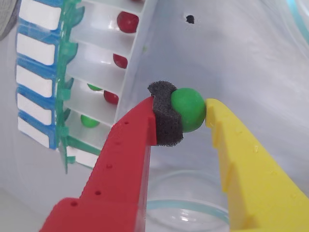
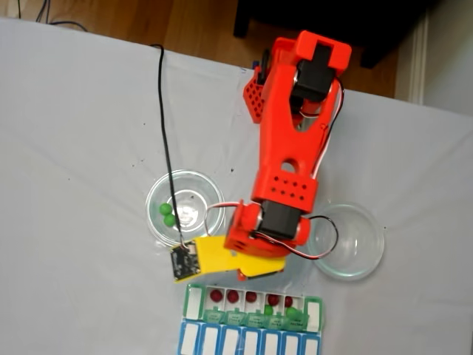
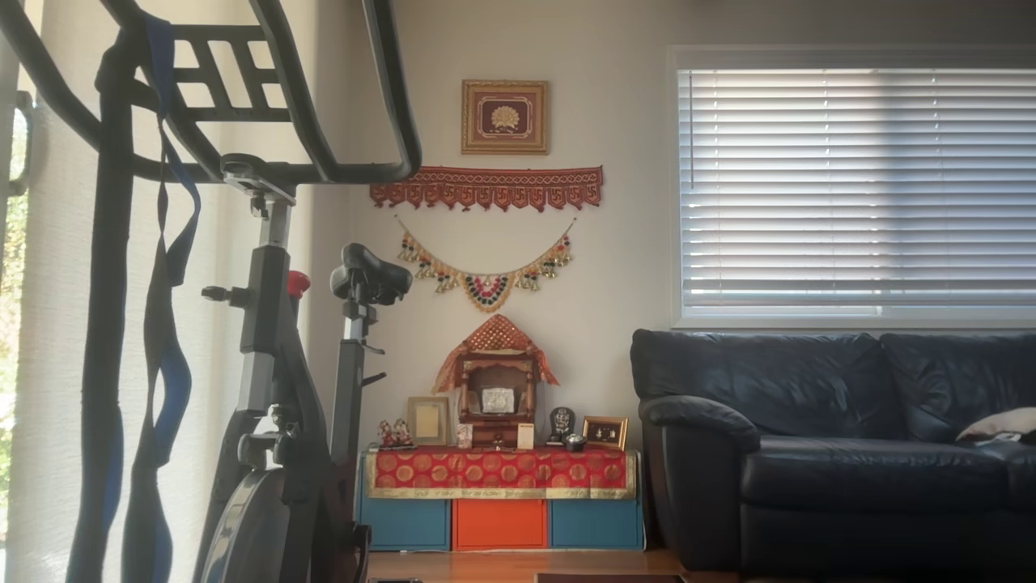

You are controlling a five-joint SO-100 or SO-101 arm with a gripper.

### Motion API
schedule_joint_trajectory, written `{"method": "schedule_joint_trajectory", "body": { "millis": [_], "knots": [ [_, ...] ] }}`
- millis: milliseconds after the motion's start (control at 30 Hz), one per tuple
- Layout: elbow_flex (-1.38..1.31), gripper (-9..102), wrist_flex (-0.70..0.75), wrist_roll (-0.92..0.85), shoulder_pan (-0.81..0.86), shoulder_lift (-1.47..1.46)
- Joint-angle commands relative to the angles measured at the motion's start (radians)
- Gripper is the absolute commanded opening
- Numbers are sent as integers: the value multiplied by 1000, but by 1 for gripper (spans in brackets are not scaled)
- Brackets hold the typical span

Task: Sort medicines into box.

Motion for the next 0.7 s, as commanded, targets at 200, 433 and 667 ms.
{"method": "schedule_joint_trajectory", "body": {
  "millis": [200,433,667],
  "knots": [
    [-107,1,-44,11,-26,2],
    [-164,1,-37,17,-38,-75],
    [-190,1,-32,26,-55,-104]
  ]
}}
